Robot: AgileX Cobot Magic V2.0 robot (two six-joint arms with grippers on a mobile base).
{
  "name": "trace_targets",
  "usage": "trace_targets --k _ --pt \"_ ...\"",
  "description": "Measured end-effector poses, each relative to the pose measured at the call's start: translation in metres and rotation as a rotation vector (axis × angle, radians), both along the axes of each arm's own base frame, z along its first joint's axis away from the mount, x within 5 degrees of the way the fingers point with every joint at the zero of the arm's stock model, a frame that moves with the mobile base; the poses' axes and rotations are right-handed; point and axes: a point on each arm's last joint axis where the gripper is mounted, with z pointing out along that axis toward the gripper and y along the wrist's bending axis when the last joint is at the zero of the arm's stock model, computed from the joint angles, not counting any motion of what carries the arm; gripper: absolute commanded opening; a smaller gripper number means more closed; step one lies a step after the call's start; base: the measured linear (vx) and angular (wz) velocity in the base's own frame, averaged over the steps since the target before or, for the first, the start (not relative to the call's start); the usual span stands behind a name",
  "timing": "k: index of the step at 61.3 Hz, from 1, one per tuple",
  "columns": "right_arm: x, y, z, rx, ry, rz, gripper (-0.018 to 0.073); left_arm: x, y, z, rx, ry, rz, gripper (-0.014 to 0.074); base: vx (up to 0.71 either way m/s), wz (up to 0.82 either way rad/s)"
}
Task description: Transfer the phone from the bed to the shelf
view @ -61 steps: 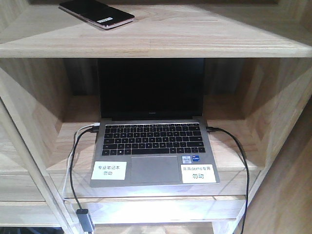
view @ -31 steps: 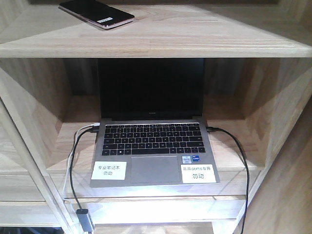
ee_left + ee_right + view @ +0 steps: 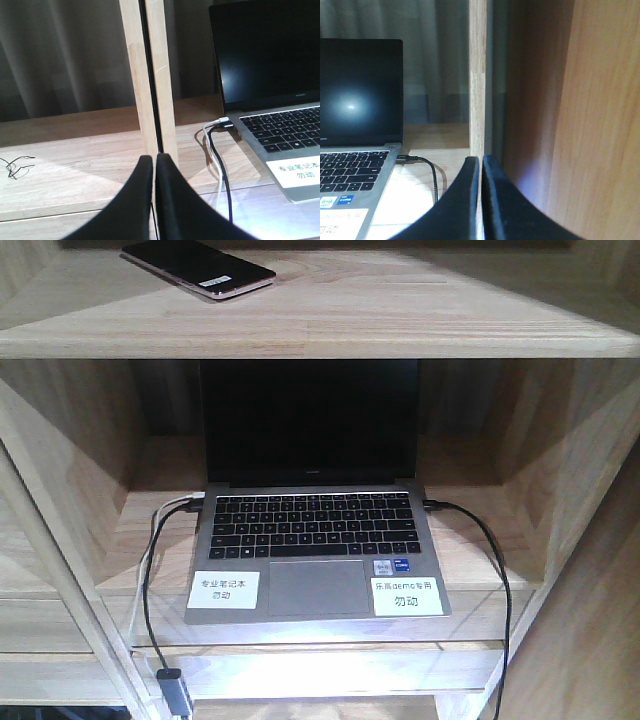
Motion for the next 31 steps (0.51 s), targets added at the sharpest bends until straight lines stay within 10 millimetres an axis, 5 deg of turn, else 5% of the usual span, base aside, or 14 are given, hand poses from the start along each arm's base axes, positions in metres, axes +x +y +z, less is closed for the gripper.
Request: trace_targets --k 31 --pt "0.0 0.0 0.0 0.0 0.0 0.0 -0.001 0.0 0.0 0.0 0.0 0.0 0.0 0.0001 0.0 0.0"
